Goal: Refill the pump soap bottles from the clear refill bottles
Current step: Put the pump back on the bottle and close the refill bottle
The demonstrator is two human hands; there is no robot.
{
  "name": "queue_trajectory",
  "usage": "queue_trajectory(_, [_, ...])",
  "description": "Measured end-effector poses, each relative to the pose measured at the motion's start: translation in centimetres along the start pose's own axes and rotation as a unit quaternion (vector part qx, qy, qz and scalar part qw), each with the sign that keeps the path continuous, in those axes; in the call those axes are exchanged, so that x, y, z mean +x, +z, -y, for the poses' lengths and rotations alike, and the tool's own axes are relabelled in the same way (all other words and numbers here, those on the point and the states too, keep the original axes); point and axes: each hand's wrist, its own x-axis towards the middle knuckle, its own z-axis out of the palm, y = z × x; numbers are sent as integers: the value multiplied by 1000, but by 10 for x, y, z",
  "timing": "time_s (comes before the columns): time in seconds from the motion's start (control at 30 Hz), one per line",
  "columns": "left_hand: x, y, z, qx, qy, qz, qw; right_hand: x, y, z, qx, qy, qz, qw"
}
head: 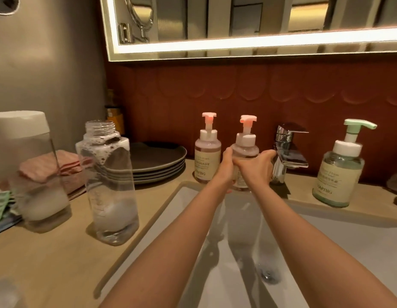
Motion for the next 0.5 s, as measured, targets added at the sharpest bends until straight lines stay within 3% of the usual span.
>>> queue_trajectory(0.33, [8,3,-1,22,-36,-2,999,7,-1,-4,-11,15,38,999])
queue_trajectory(0.5, [-30,-11,-17,25,-22,-16,999,-31,-8,5,-36,-39,-8,999])
